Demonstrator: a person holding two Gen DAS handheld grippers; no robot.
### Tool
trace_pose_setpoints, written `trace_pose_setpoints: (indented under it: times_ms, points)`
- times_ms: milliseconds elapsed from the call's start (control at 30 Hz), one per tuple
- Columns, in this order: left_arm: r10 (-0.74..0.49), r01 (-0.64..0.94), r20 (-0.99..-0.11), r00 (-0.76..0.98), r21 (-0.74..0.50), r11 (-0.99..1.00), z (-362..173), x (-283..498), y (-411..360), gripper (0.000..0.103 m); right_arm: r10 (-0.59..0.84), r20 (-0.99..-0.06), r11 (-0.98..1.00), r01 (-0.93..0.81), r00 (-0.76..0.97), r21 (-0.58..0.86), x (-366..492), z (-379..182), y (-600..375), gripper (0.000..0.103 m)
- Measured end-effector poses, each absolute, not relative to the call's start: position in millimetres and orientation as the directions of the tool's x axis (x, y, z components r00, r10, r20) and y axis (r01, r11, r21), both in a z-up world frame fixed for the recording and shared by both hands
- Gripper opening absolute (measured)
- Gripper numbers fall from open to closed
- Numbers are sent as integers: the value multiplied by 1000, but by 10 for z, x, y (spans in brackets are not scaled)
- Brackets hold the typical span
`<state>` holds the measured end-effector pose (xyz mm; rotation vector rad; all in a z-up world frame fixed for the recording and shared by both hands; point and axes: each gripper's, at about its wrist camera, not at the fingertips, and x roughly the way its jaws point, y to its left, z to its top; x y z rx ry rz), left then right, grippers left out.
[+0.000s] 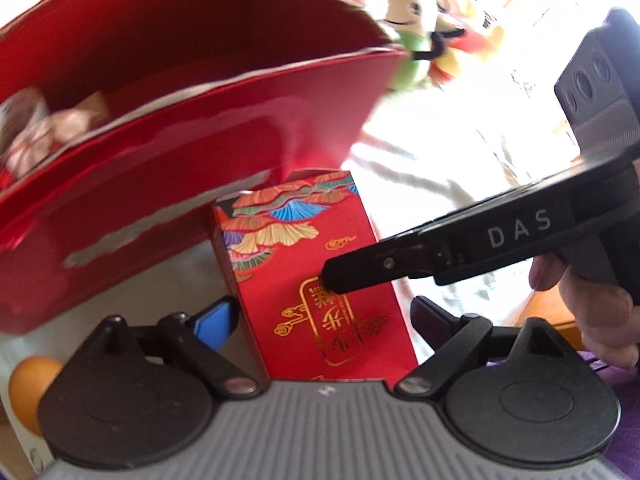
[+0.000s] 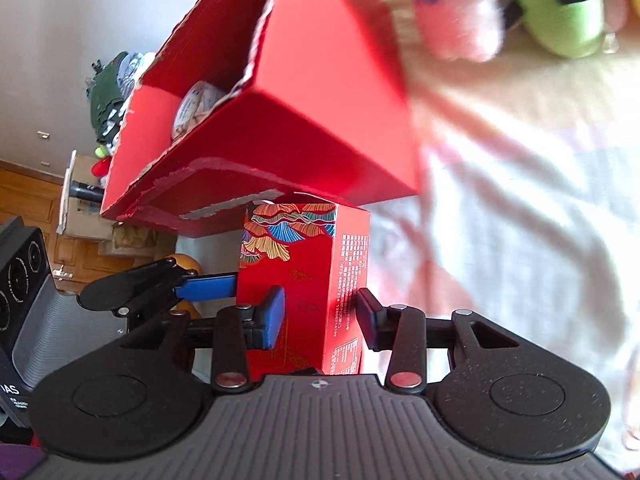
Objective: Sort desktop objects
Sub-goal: 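Close the right tool on the red gift box, then lift the gift box with the right tool over the red box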
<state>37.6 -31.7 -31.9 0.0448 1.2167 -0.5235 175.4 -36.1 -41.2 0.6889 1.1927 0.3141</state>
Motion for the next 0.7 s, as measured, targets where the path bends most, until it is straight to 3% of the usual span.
trace_pose_setpoints:
  times_ms: [433, 700]
  points:
    - [-428, 592, -877, 219, -229, 773, -141, 435, -1228, 92, 462, -761, 749, 259, 456, 610, 1322, -216, -1030, 42]
    - [-459, 637, -834, 308, -177, 750, 45, 582, -1685, 92, 403, -719, 744, 256, 566, 618, 1240, 52, -1303, 43]
